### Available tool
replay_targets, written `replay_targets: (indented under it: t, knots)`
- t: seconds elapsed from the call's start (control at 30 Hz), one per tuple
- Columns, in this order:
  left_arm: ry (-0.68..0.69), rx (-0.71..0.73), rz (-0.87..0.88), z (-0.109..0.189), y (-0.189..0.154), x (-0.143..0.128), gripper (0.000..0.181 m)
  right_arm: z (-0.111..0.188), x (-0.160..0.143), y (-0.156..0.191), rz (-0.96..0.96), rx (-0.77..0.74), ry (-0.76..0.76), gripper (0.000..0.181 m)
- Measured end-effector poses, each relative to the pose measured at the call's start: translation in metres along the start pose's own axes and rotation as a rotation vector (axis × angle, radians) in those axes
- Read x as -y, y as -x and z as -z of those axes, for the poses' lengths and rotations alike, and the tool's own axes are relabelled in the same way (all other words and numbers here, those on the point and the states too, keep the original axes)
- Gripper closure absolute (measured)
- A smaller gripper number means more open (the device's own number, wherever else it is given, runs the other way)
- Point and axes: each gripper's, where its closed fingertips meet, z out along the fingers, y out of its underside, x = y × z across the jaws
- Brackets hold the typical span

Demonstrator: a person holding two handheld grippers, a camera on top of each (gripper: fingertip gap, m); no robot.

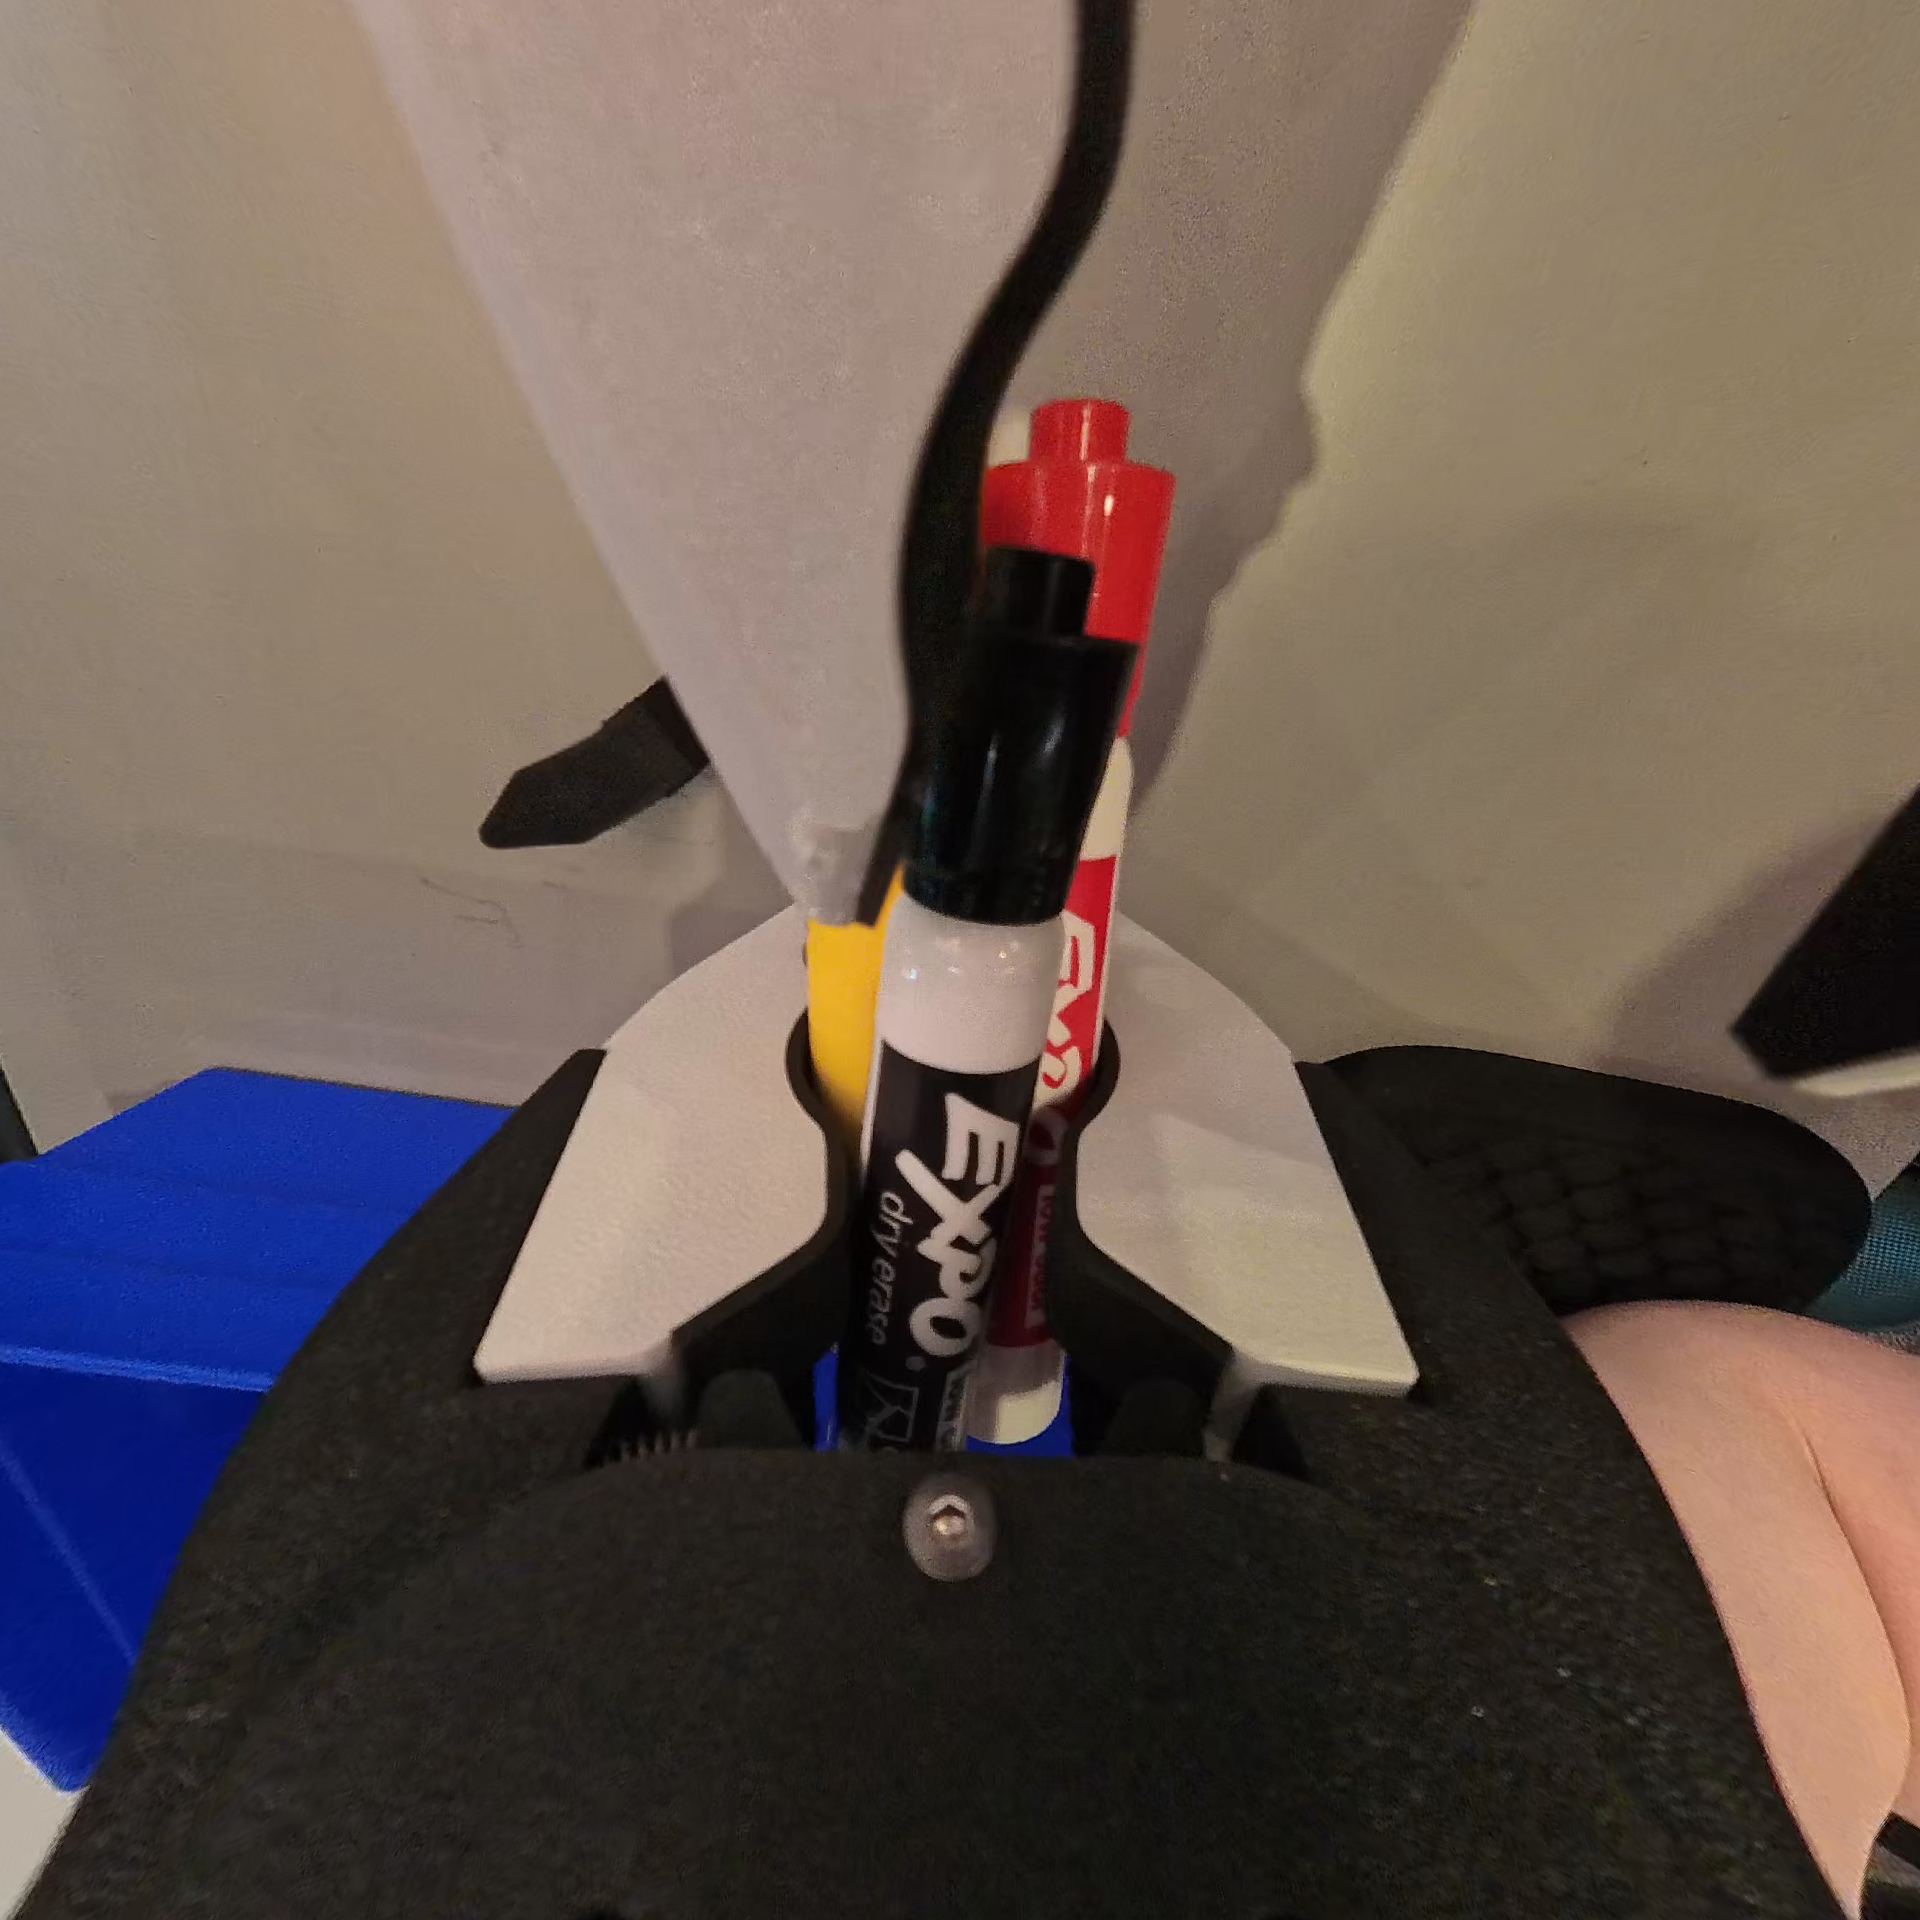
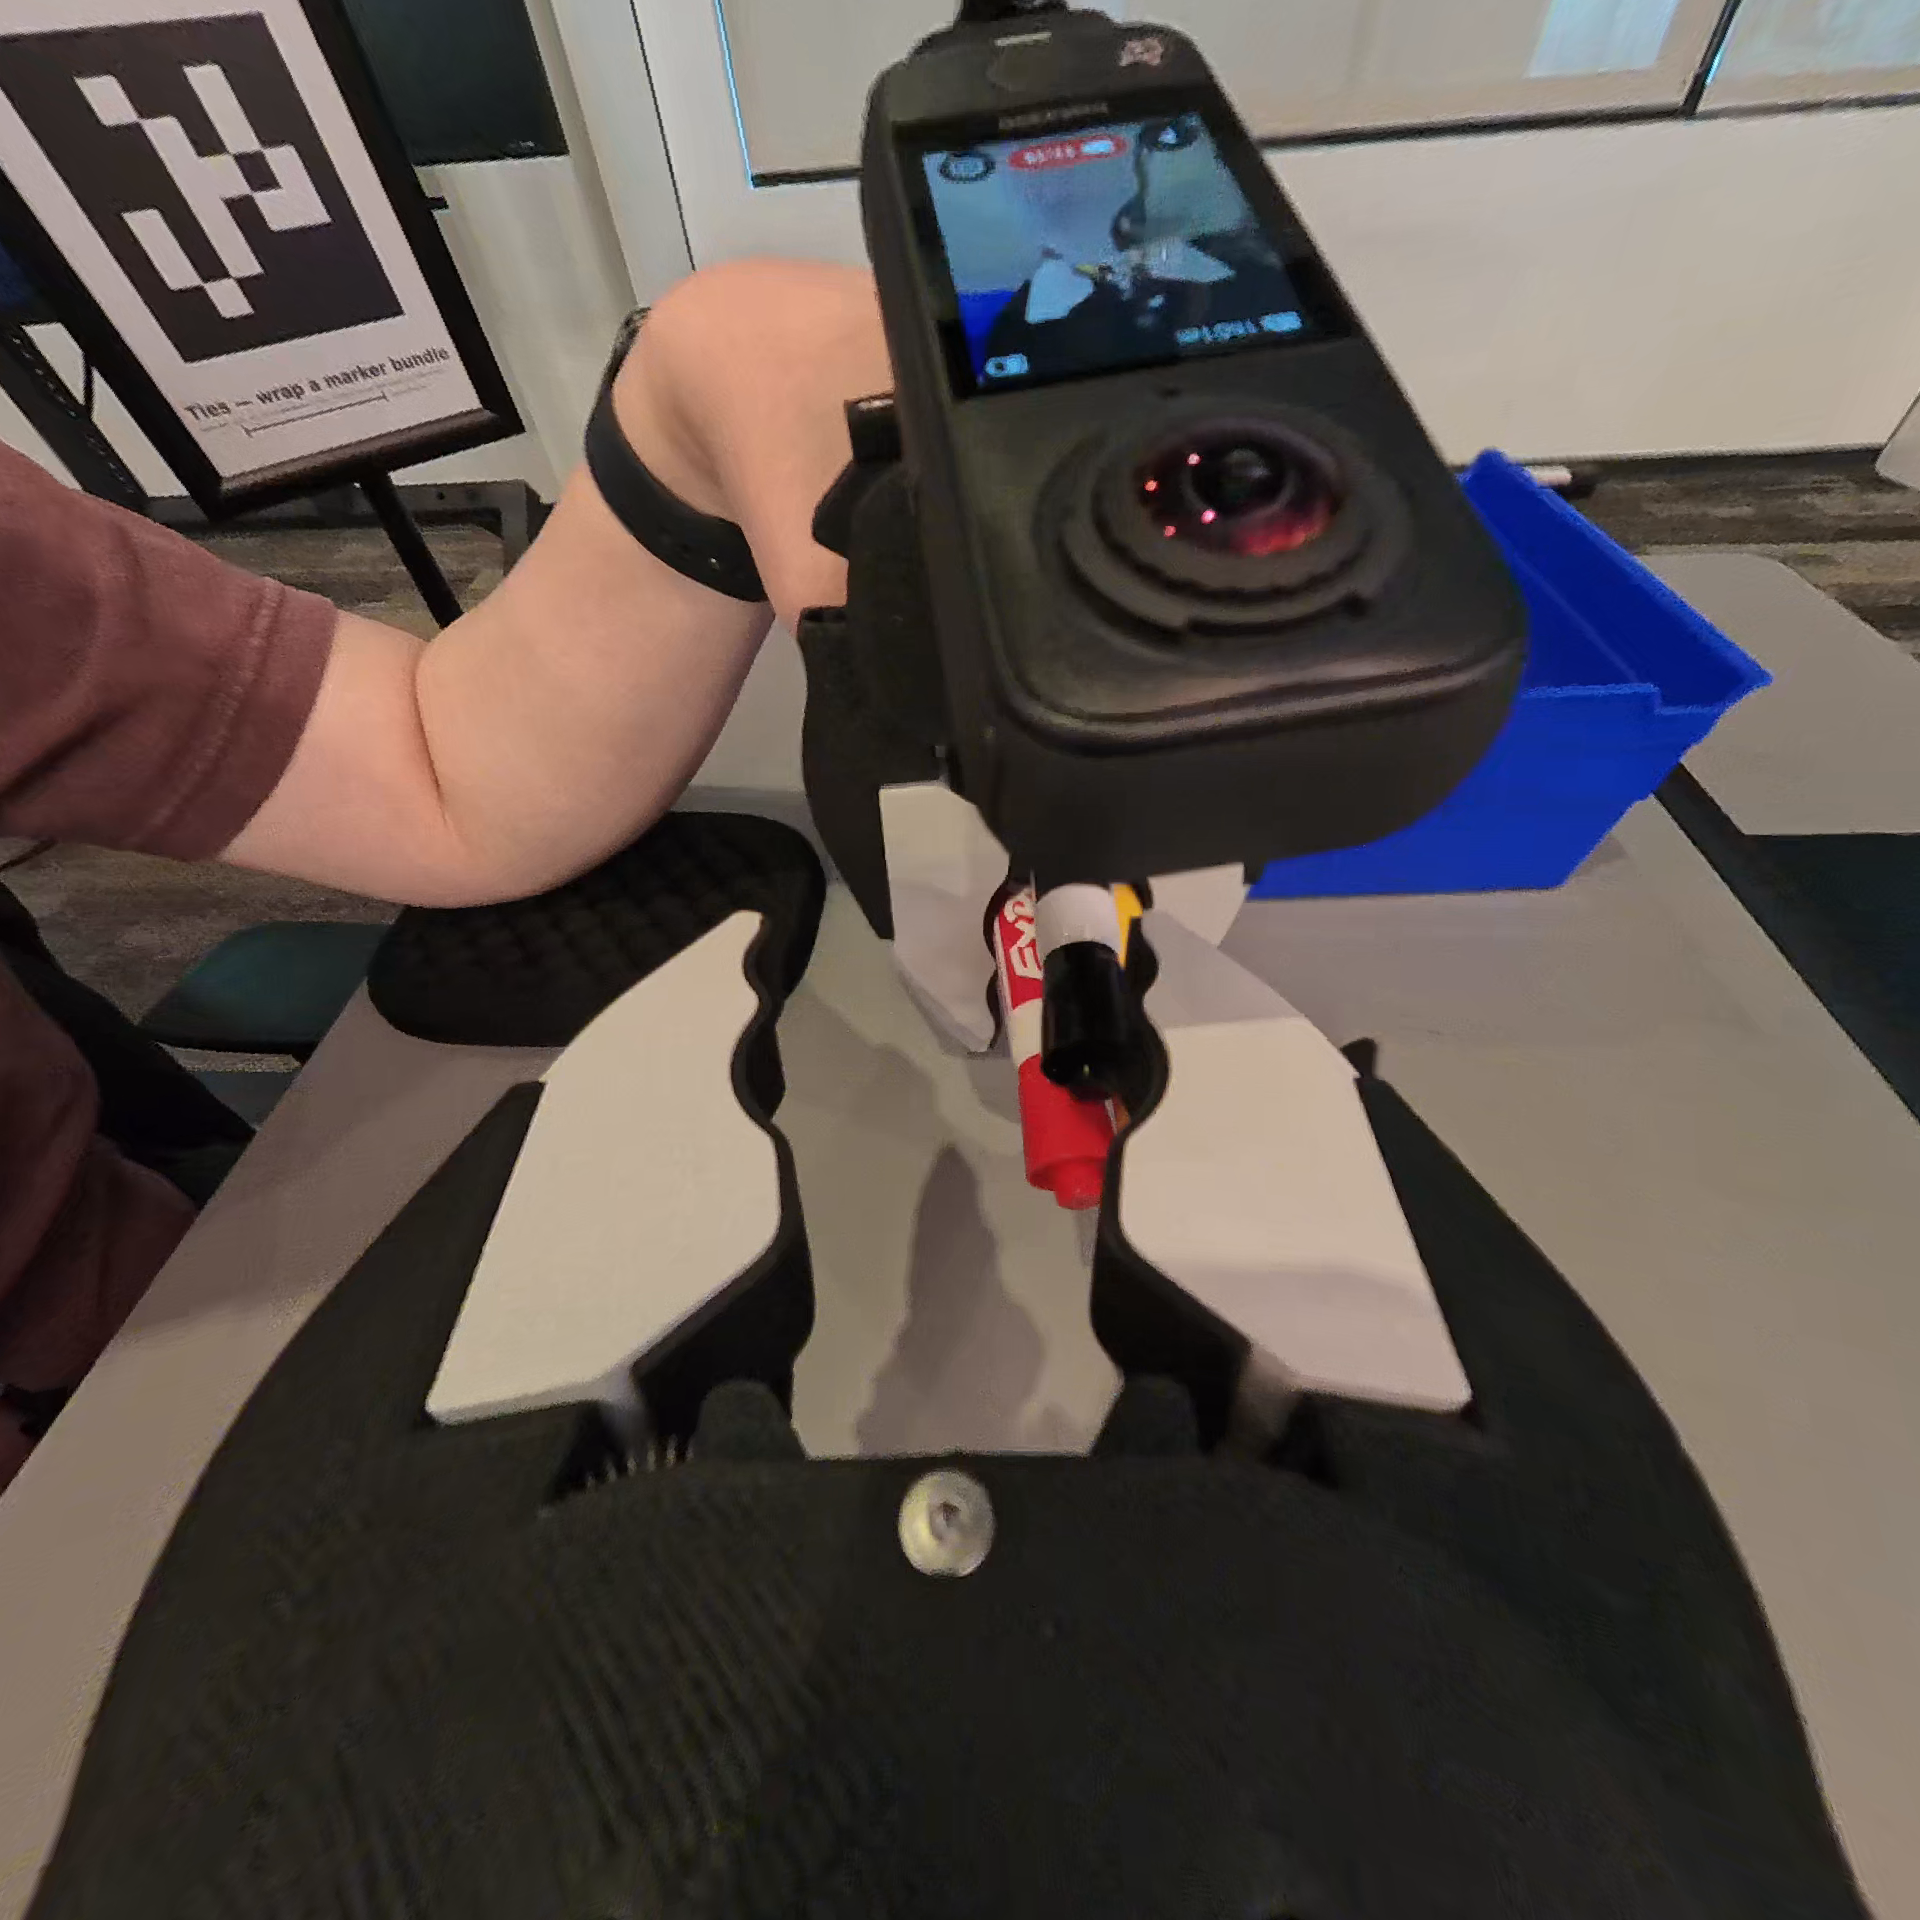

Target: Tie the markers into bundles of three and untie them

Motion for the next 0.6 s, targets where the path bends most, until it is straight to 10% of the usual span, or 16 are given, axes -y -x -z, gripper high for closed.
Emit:
replay_targets:
  t: [0.2,0.3,0.6]
  knots:
    - [-0.017,0.012,0.058,0.011,0.006,-0.015,0.139,0.039,0.028,-0.011,-0.038,0.06,-0.227,0.121]
    - [-0.034,0.032,0.085,0.022,0.006,-0.023,0.139,0.049,-0.007,-0.05,-0.138,0.006,-0.133,0.15]
    - [-0.04,0.065,0.132,0.041,0.0,-0.04,0.139,-0.039,-0.065,-0.098,-0.043,0.2,0.243,0.138]
